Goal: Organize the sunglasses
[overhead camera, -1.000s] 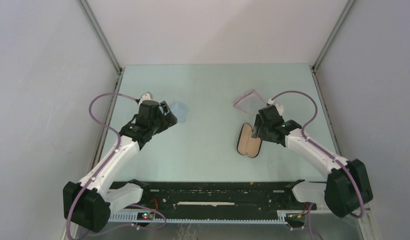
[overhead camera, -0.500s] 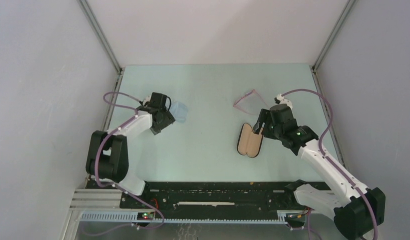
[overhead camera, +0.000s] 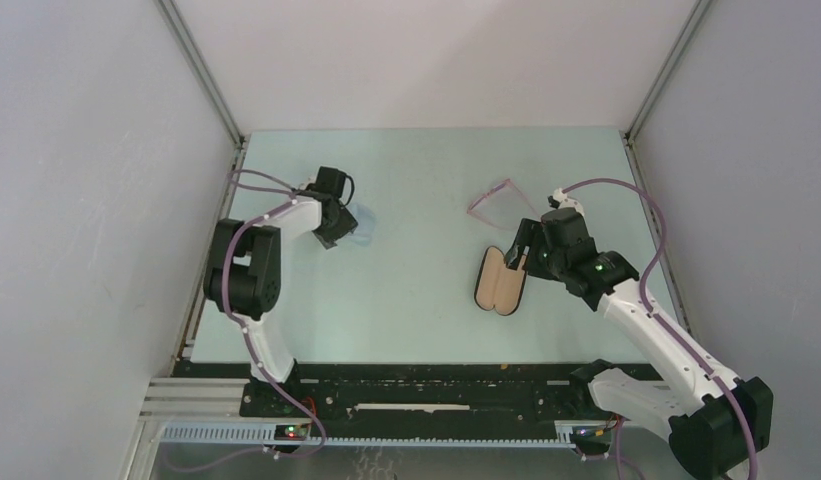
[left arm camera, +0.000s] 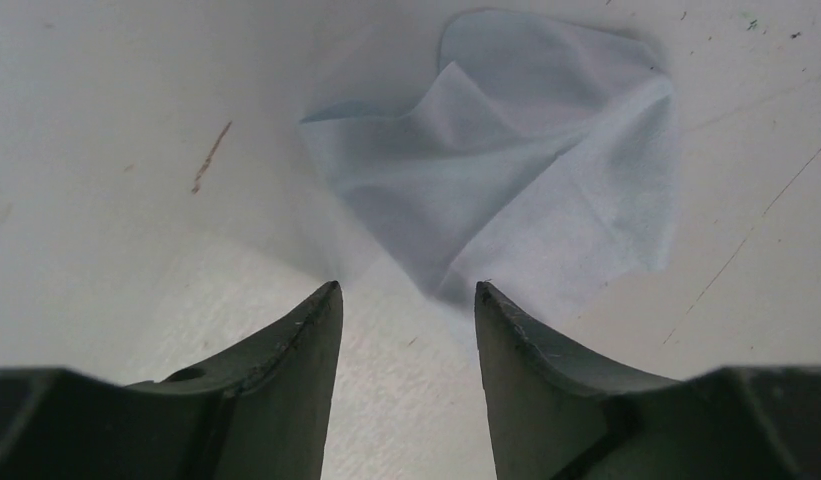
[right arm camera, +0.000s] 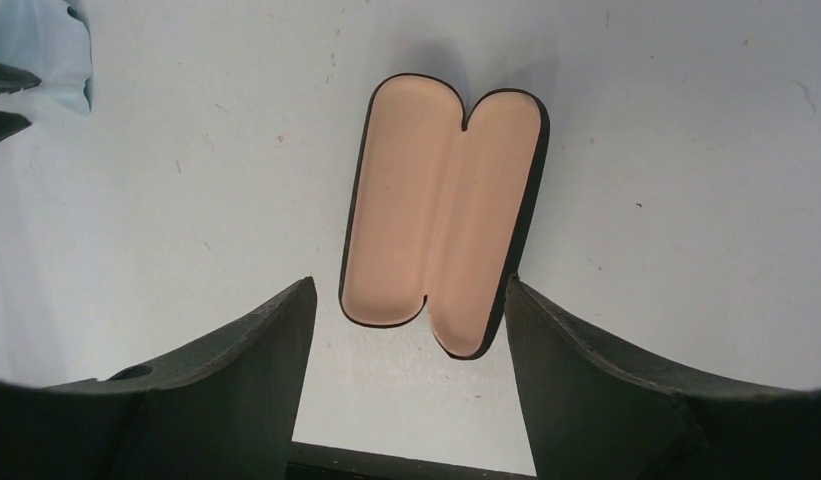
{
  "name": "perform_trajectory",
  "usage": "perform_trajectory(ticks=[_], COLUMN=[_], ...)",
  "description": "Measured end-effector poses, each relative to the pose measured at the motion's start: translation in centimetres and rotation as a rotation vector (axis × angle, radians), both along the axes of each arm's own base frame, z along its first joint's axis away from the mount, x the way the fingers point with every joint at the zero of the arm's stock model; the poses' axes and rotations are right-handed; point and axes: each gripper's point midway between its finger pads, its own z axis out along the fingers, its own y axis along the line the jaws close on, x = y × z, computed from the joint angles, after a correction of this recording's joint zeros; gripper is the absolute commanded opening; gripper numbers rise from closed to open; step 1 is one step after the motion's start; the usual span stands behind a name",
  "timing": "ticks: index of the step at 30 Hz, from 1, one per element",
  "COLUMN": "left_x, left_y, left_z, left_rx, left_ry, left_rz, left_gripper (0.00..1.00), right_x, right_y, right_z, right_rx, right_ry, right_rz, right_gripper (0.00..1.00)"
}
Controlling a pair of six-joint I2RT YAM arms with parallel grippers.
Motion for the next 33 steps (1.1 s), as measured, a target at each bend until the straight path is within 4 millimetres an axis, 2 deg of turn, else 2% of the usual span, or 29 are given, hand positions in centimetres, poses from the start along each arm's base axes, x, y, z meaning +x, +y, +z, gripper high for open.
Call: perform_trajectory(ticks=[6, 8, 9, 14, 20, 25, 27, 29, 30, 31, 33], left_x=[1.1, 1.1, 1.0, 0.4, -2.3, -4.2, -5.4, -7.1, -8.0, -9.2, -11.3], left_y=[-0.5, -0.6, -0.6, -0.8, -1.9, -4.2, -6.0, -8.2, -9.5, -10.8, -13.2], left_z=[-0.7, -0.6, -0.6, 0.2, 2.0, 3.5, 3.8, 3.7, 3.5, 3.3, 2.9], left_rx=[-0.012, -0.015, -0.017, -0.026, -0.044, -0.073, -0.090, -0.113, -0.127, -0.146, -0.183], left_ry=[0.009, 0.010, 0.009, -0.010, -0.052, -0.089, -0.095, -0.088, -0.080, -0.065, -0.032], left_rz=[-0.008, -0.011, -0.012, -0.027, -0.061, -0.112, -0.147, -0.196, -0.227, -0.263, -0.329], left_gripper=[0.12, 0.01, 0.00, 0.00, 0.00, 0.00, 0.00, 0.06, 0.14, 0.28, 0.42], right_x=[-0.3, -0.4, -0.4, -0.8, -1.3, -1.5, -1.5, -1.5, -1.5, -1.5, -1.5], right_y=[0.6, 0.9, 1.0, 1.9, 3.1, 3.5, 3.6, 3.6, 3.7, 3.7, 4.0], right_z=[0.1, 0.1, 0.1, 0.1, 0.2, -0.1, -0.1, -0.2, -0.3, -0.3, -0.5], right_rx=[0.007, 0.011, 0.014, 0.032, 0.045, 0.045, 0.046, 0.046, 0.045, 0.045, 0.043], right_ry=[0.000, 0.002, 0.002, 0.006, 0.007, 0.018, 0.020, 0.023, 0.025, 0.027, 0.031], right_rz=[0.024, 0.030, 0.034, 0.048, 0.074, 0.082, 0.081, 0.080, 0.080, 0.082, 0.088], right_gripper=[0.77, 0.77, 0.77, 0.77, 0.77, 0.77, 0.77, 0.77, 0.77, 0.77, 0.77])
